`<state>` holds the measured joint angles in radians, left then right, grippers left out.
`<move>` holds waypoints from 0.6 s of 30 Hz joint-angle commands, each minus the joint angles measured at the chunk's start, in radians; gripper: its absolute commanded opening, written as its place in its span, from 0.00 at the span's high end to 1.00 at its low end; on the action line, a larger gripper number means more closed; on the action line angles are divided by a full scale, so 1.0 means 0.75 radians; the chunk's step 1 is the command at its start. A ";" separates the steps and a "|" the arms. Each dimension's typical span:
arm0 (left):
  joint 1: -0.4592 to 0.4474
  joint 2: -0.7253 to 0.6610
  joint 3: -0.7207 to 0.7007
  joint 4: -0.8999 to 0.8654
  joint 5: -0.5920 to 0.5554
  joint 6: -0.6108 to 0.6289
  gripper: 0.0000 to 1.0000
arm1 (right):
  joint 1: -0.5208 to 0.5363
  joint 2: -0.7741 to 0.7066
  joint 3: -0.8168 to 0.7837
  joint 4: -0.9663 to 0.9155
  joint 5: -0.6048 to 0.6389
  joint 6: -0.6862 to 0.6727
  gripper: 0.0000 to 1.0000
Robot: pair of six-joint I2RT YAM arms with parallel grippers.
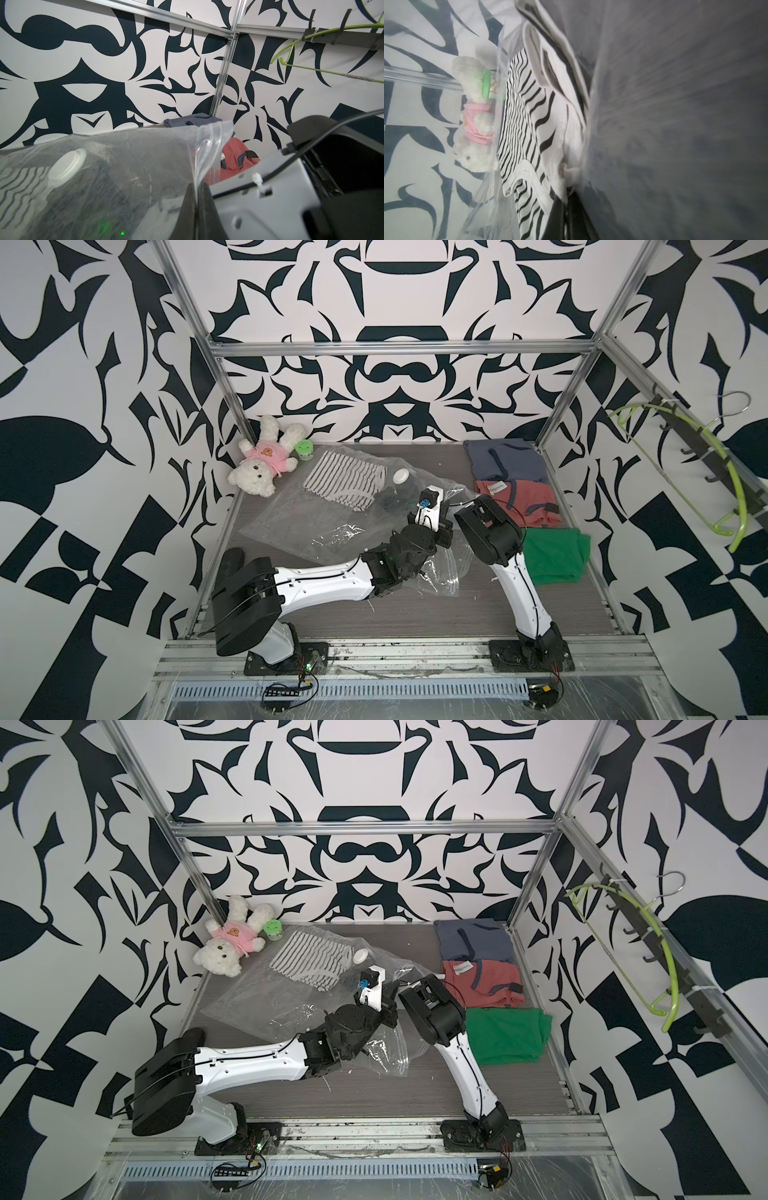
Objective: Take the tank top out of the vacuum bag
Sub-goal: Take out the tank top from the vacuum bag.
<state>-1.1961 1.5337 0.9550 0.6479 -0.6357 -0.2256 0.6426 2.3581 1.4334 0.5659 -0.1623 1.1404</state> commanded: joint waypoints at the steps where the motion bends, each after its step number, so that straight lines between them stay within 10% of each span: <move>1: -0.005 0.025 -0.030 -0.052 -0.007 -0.018 1.00 | 0.026 -0.060 -0.075 -0.024 -0.008 -0.033 1.00; 18: 0.000 -0.034 -0.016 -0.084 -0.027 0.055 1.00 | 0.030 -0.141 -0.194 -0.039 -0.021 -0.049 1.00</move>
<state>-1.1961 1.5345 0.9489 0.6006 -0.6437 -0.2115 0.6525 2.2837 1.3045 0.5949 -0.1623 1.1217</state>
